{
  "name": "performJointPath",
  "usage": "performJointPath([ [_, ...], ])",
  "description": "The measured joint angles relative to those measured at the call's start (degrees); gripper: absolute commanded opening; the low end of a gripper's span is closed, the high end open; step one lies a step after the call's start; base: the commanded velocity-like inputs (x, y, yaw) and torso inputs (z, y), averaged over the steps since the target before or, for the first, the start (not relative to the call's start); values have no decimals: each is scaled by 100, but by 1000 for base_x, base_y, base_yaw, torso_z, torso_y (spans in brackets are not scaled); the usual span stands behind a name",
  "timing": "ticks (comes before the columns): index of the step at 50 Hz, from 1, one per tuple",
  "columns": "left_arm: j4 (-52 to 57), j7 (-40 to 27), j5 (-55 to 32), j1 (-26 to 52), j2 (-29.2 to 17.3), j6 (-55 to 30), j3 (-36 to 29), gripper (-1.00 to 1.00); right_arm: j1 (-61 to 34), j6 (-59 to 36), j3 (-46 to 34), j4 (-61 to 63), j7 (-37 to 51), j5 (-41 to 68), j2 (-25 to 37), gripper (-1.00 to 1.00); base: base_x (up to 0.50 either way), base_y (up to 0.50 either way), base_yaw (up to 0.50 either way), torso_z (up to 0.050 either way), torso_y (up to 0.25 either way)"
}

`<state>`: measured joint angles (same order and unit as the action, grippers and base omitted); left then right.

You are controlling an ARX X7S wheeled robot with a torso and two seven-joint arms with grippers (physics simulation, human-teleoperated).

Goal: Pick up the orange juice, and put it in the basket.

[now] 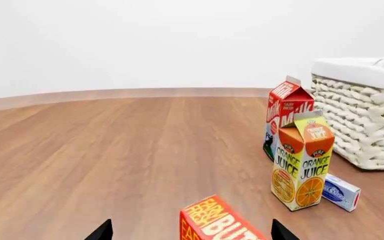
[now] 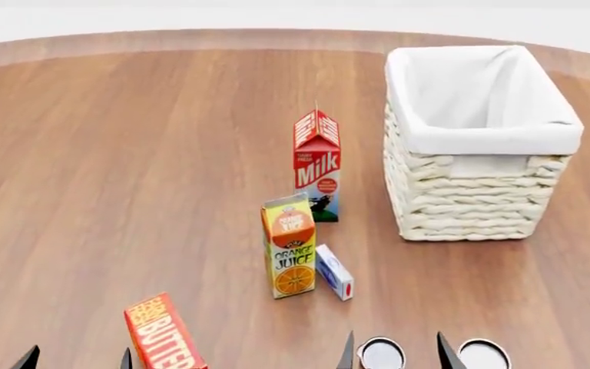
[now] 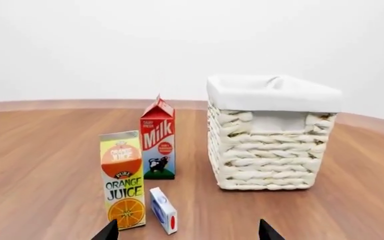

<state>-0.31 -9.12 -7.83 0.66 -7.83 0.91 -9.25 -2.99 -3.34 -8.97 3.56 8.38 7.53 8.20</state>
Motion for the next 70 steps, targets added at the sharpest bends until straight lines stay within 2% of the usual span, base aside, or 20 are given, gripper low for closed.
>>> performJointPath([
  [70,-19,-249,-213,41,-213,57,-263,100,-69,114,-216,-80,199,284,208,100,245,0,0,0,0],
])
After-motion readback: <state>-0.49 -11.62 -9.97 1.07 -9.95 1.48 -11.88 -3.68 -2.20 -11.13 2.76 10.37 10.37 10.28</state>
